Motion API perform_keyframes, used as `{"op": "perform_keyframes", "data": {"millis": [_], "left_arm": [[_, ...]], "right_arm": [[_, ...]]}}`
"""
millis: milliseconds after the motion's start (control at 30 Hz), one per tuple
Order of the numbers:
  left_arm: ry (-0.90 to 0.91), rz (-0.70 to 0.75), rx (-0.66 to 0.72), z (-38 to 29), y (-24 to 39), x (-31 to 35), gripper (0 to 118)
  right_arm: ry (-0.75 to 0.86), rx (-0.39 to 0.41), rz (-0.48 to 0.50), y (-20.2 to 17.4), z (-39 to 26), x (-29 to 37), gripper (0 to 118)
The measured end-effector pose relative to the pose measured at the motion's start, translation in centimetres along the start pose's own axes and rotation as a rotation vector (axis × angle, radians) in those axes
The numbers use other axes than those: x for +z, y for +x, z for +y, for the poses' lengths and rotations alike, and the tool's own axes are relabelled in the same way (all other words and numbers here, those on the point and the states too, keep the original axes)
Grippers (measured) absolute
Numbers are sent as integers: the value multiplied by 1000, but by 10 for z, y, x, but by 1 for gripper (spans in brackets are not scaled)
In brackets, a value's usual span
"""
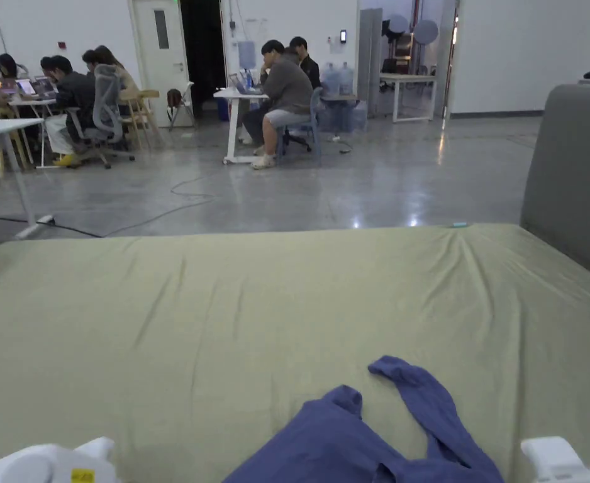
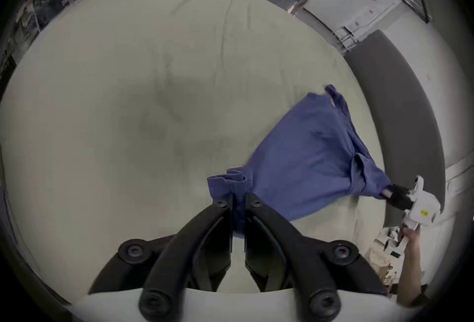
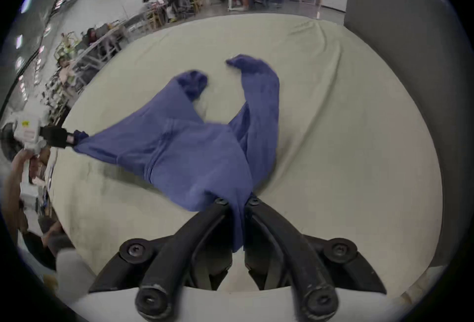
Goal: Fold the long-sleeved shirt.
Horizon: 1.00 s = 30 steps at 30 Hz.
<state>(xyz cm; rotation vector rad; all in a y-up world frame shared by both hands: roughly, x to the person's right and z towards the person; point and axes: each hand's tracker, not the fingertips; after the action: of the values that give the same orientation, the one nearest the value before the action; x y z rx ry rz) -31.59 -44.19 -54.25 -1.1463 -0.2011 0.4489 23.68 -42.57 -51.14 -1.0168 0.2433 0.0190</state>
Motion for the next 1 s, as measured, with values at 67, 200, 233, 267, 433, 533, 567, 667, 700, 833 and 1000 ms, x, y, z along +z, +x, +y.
{"op": "perform_keyframes", "data": {"millis": [67,200,233,267,433,533,567,667,700,833,1000], "left_arm": [[-11,-12,12,-28,-8,15,1],[-33,-38,15,-91,-17,41,1],[-47,-44,27,-104,-20,43,1],[-55,-47,33,-112,-33,38,1],[-102,0,90,-148,-52,18,1],[-112,9,130,-158,-54,4,1],[-98,-8,139,-158,-55,2,1],[-82,6,136,-158,-47,6,1],[-78,11,126,-156,-44,9,2],[95,-9,149,-154,-26,59,118],[181,-190,142,-178,13,128,115]], "right_arm": [[17,61,-4,-7,-32,20,2],[-47,92,28,-22,-99,43,2],[-62,114,29,-26,-112,42,2],[-74,137,16,-29,-124,41,2],[-140,97,33,-32,-156,15,2],[-145,79,24,-31,-154,5,3],[-152,66,23,-31,-153,3,4],[-194,35,1,-26,-144,2,26],[-204,35,8,-23,-139,6,32],[-98,25,-20,-22,-120,67,89],[63,-99,65,-25,-122,136,89]]}}
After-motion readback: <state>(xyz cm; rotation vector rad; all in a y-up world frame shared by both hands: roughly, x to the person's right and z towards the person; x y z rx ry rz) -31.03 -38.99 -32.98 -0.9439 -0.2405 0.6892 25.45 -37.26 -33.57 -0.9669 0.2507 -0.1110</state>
